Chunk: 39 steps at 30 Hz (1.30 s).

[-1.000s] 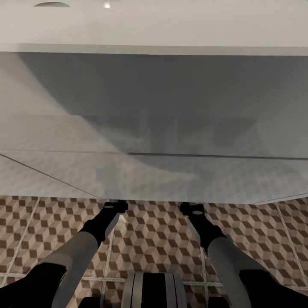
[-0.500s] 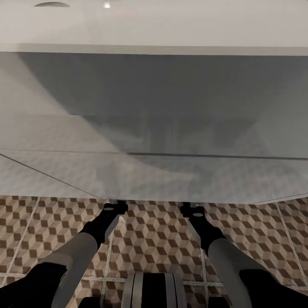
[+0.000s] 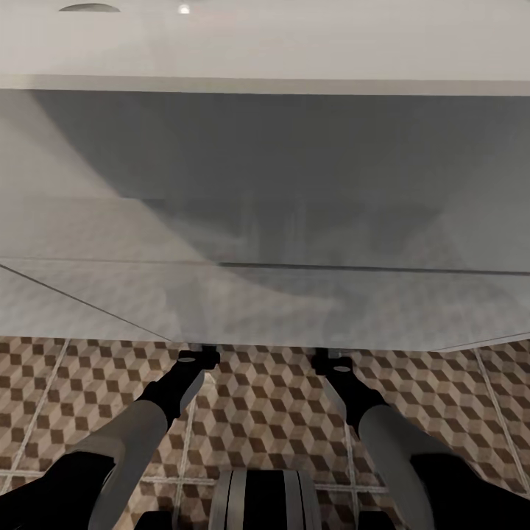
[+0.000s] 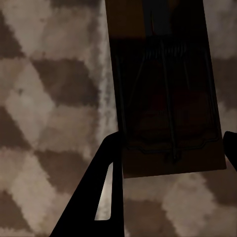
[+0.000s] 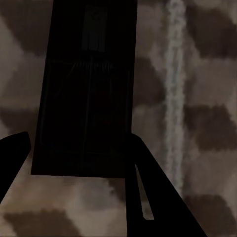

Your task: Take the four mousetraps from the cabinet in the bathroom and place them on the bathroom floor. Make sure all four end up on the same floor surface, and ensure that at least two of them are either under or directly next to the same bathroom sink.

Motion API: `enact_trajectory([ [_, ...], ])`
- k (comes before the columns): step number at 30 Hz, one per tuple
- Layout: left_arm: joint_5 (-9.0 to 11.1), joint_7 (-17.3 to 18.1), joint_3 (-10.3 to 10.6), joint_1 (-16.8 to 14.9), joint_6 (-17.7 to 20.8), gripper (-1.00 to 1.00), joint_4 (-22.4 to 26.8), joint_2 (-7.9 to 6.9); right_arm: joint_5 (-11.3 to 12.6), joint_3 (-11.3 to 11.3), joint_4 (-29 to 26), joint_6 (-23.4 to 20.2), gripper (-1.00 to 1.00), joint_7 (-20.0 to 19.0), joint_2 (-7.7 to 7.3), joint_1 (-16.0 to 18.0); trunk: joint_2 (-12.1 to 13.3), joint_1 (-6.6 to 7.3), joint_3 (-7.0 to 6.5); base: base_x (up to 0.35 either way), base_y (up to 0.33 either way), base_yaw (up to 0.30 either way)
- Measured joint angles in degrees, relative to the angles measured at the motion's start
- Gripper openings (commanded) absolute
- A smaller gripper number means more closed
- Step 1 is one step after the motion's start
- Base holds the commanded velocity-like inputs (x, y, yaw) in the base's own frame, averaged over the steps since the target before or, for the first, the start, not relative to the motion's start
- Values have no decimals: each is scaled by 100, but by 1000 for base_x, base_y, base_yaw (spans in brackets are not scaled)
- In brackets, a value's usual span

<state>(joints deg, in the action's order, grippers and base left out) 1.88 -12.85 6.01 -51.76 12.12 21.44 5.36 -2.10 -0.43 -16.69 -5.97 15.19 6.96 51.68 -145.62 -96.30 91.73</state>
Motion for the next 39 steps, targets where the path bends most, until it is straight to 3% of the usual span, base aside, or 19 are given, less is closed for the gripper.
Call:
enact_trajectory([
  [18, 13, 0, 0, 0, 44, -100, -1, -22, 51, -5, 129, 72, -100, 0, -8, 126, 0, 0, 0, 0, 0, 0],
  [27, 275, 3, -1, 0, 43, -100, 7, -25, 51, -6, 166, 91, -100, 0, 4, 132, 0, 0, 0, 0, 0, 0],
  [39, 342, 4, -1, 0, 97, -100, 3, -86, 57, -5, 196, -30, -100, 0, -3, 170, 0, 0, 0, 0, 0, 0],
])
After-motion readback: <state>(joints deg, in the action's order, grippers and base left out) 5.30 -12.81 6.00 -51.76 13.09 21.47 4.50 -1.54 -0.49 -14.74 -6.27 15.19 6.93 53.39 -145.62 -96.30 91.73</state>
